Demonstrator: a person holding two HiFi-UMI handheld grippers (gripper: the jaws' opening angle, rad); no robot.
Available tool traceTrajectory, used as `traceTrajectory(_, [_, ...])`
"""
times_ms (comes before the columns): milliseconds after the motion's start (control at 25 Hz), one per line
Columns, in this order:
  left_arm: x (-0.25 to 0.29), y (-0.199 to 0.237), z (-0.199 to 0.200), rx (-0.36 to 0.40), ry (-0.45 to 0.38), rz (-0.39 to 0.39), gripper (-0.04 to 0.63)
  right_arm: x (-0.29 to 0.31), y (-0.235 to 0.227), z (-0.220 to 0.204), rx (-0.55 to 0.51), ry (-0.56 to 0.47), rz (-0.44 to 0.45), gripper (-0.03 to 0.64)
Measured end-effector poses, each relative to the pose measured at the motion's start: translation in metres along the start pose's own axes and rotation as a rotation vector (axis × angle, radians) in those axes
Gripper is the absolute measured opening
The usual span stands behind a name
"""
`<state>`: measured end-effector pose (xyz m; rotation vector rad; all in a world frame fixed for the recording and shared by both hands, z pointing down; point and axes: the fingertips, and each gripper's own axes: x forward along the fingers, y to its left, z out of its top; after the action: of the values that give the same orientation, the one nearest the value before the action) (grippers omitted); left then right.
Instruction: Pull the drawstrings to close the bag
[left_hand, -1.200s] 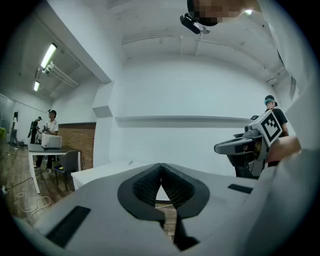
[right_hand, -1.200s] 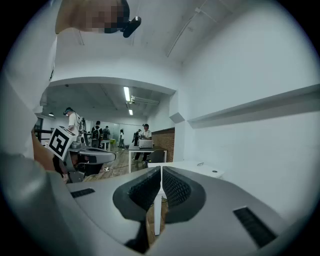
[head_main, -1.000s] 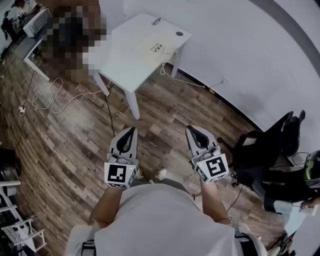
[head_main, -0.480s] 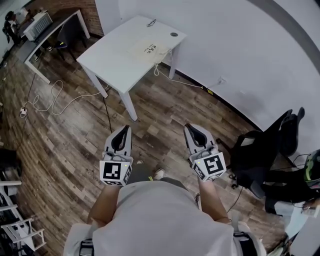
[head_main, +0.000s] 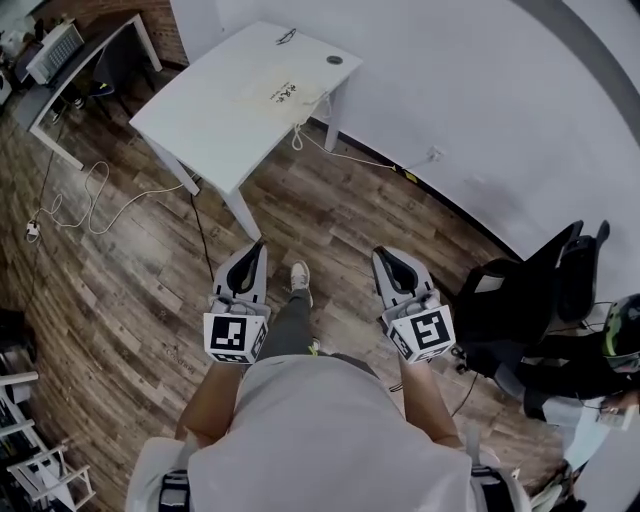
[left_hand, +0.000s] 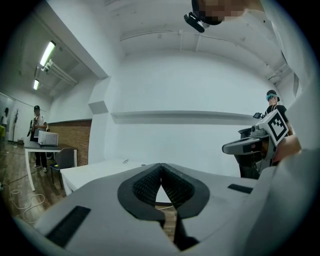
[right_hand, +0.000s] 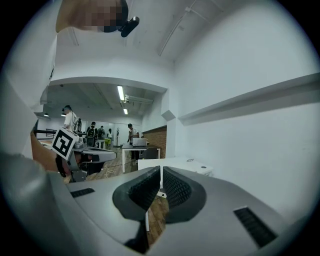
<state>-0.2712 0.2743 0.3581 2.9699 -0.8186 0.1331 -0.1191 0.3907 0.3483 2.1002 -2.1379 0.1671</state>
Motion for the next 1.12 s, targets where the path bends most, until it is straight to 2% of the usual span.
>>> traceTrajectory(120, [0.045, 0.01, -0.006, -0.008, 0.008, -0.009, 0.017, 0.025, -0.036, 0.001, -0.022, 0.017, -0.016, 0.04])
traceTrajectory(320, [0.134, 0.044, 0.005, -0.015, -0.003, 0.01, 0.017, 0.092, -0.095, 0.01, -0.032, 0.053, -0.021, 0.04])
traceTrajectory(680, [0.288, 0.117, -0.014, -0.071, 0.078, -0.009, 0.017, 0.233, -0.163, 0.017, -0.015, 0.138, 0.017, 0.04])
traceTrajectory(840, [0.331, 0.141, -0.019, -0.066, 0.091, -0.028, 0.017, 0.271, -0.191, 0.027, -0.027, 0.137, -0.008, 0.04])
traceTrajectory(1120, [0.376, 0.168, -0.014, -0.081, 0.094, -0.002, 0.017, 0.316, -0.233, 0.035, -0.019, 0.119, -0.026, 0.04])
